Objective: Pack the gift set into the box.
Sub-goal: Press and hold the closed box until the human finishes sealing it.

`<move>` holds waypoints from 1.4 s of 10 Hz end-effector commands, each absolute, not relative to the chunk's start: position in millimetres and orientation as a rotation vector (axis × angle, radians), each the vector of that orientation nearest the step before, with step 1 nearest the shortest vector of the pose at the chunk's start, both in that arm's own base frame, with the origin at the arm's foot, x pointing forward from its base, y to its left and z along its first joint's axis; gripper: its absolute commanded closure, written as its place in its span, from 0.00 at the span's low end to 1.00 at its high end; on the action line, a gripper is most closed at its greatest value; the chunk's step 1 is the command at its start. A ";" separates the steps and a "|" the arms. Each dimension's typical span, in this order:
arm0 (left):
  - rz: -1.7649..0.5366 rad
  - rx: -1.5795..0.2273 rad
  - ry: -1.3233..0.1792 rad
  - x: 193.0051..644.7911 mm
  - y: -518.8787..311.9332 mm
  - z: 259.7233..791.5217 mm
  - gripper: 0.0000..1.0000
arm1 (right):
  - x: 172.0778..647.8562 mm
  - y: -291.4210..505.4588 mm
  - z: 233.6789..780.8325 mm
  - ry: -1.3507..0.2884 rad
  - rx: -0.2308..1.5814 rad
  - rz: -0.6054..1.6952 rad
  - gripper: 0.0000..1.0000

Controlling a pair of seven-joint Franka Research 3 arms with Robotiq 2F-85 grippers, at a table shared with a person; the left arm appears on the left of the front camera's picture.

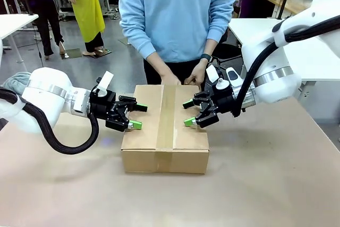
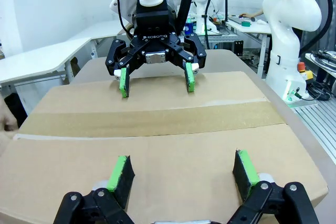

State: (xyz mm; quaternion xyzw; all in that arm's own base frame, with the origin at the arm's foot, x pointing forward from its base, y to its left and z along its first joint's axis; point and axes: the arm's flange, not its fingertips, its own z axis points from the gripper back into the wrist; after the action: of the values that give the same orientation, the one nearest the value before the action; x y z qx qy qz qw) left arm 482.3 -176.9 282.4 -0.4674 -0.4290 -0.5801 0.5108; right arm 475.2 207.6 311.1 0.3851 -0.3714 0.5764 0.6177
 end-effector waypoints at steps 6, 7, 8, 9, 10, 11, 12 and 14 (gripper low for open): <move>-1.305 -1.211 -1.441 400.7 -31.3 439.6 0.00 | 426.3 67.9 410.1 -1.305 1.193 1.073 0.00; -1.215 -1.191 -1.539 390.0 14.7 435.3 0.00 | 411.0 26.5 402.5 -1.425 1.170 0.952 0.00; -1.152 -1.222 -1.632 377.0 62.6 416.6 0.00 | 391.0 -18.7 385.6 -1.579 1.193 0.826 0.00; -1.026 -1.233 -1.725 368.2 95.0 392.5 0.00 | 376.3 -49.1 365.9 -1.676 1.133 0.680 0.00; -0.886 -1.201 -1.760 366.0 109.6 368.0 0.00 | 369.5 -64.2 348.9 -1.735 1.103 0.582 0.00; -0.871 -1.289 -1.717 377.6 101.2 350.7 0.00 | 382.6 -55.9 340.0 -1.669 1.055 0.556 0.00; -0.971 -1.185 -1.703 348.0 113.4 399.5 0.00 | 375.9 -75.3 370.8 -1.621 1.128 0.653 0.00; -0.971 -1.185 -1.703 348.0 113.4 399.5 0.00 | 375.9 -75.3 370.8 -1.621 1.128 0.653 0.00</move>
State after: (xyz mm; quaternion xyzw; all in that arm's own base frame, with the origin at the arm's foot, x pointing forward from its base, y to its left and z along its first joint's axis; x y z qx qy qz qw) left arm 352.9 118.2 381.3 -0.4747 -0.6834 -0.3744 0.4092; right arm 380.6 -81.4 356.5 0.4595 -0.6812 0.2571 0.5087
